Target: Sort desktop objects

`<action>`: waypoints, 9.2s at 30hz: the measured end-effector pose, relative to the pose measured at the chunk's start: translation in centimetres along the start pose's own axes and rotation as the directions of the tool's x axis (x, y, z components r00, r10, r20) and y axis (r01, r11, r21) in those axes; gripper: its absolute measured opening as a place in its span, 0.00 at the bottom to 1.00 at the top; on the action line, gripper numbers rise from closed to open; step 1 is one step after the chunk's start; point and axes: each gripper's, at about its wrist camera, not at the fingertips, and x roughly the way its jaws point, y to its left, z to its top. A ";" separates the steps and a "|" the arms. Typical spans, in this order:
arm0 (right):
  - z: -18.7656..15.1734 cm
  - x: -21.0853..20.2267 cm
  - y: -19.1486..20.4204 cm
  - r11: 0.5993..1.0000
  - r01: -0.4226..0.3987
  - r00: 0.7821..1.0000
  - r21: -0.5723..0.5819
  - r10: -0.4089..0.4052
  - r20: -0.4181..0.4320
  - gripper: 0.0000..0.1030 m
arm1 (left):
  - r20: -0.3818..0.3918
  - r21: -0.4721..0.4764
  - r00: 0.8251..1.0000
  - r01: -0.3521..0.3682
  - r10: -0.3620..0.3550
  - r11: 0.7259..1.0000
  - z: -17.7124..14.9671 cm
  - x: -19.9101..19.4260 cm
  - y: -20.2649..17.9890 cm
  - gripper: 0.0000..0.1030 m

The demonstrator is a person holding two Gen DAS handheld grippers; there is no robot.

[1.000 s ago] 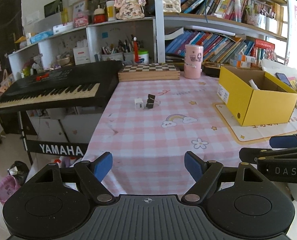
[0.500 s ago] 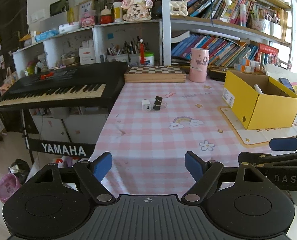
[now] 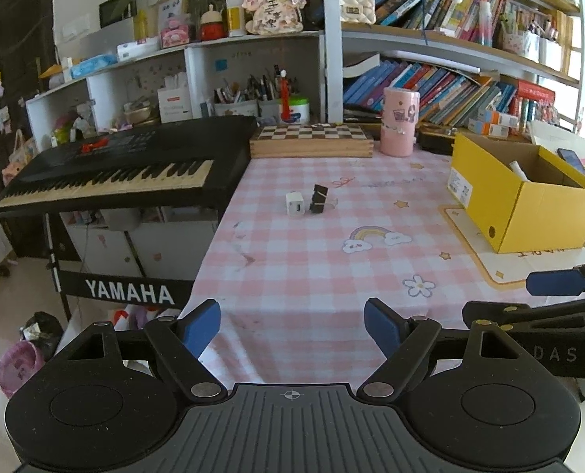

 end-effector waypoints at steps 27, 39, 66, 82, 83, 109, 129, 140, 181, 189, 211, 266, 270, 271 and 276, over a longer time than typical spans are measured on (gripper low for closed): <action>8.4 10.3 -4.7 0.987 -0.120 0.991 -0.107 0.112 -0.077 0.67 | -0.075 -0.102 0.992 -0.109 0.102 0.989 5.5 9.4 -1.7 0.86; 12.8 16.9 -6.0 0.965 -0.246 0.966 -0.097 0.235 -0.112 0.67 | -0.119 -0.174 0.963 -0.260 0.242 0.950 8.3 12.4 -1.0 0.86; 18.7 30.7 -3.7 0.843 -0.519 0.844 -0.141 0.480 -0.237 0.22 | -0.265 -0.171 0.897 -0.405 0.354 0.898 11.1 19.5 -0.6 0.86; 20.0 23.9 -12.9 0.963 -0.263 0.965 -0.065 0.261 -0.035 0.22 | -0.245 -0.127 0.943 -0.263 0.227 0.956 12.9 29.5 -4.0 0.84; 19.9 23.8 -13.1 0.963 -0.261 0.965 -0.063 0.259 -0.036 0.22 | -0.253 -0.124 0.939 -0.269 0.231 0.955 12.8 30.0 -4.0 0.83; 16.6 15.8 -13.4 0.976 -0.215 0.977 -0.033 0.215 0.001 0.22 | -0.075 -0.272 0.994 0.054 -0.077 0.961 14.0 18.8 -2.8 0.23; 9.7 5.4 -6.6 0.981 -0.189 0.981 -0.041 0.187 -0.046 0.22 | -0.059 -0.163 0.976 0.199 -0.211 0.966 7.7 6.5 -2.2 0.23; 4.5 -0.1 -3.2 0.983 -0.180 0.983 -0.031 0.179 -0.040 0.22 | -0.040 -0.135 0.965 0.252 -0.259 0.958 3.8 0.6 -1.4 0.23; -5.2 -7.3 -19.5 0.918 0.141 0.986 0.370 -0.098 -0.133 0.22 | -0.243 0.172 0.822 0.560 -0.516 0.811 3.2 1.7 -21.2 0.23; -4.0 -6.0 -25.9 0.908 0.105 0.990 0.405 -0.058 -0.127 0.22 | -0.247 0.184 0.824 0.557 -0.510 0.810 5.0 3.3 -26.2 0.23; 2.8 -3.6 -34.0 0.973 0.012 0.996 0.232 -0.031 0.079 0.22 | -0.055 0.110 0.919 0.394 -0.390 0.913 12.4 6.6 -32.5 0.23; 10.5 3.9 -36.7 1.000 -0.022 0.984 -0.014 0.024 0.177 0.81 | 0.148 0.063 0.989 -0.007 -0.002 0.998 15.1 10.3 -30.3 0.97; 9.2 2.7 -36.2 0.998 0.050 0.979 -0.045 -0.040 0.201 0.81 | 0.163 0.132 0.983 -0.103 0.080 0.986 13.8 9.3 -29.8 0.98; 8.8 2.5 -36.1 0.997 0.063 0.978 -0.039 -0.053 0.204 0.81 | 0.160 0.140 0.983 -0.109 0.086 0.984 13.5 9.1 -29.6 0.98; 7.1 1.4 -35.8 0.994 0.105 0.971 0.021 -0.107 0.214 0.85 | 0.127 0.104 0.986 -0.121 0.107 0.987 11.9 7.7 -28.3 0.98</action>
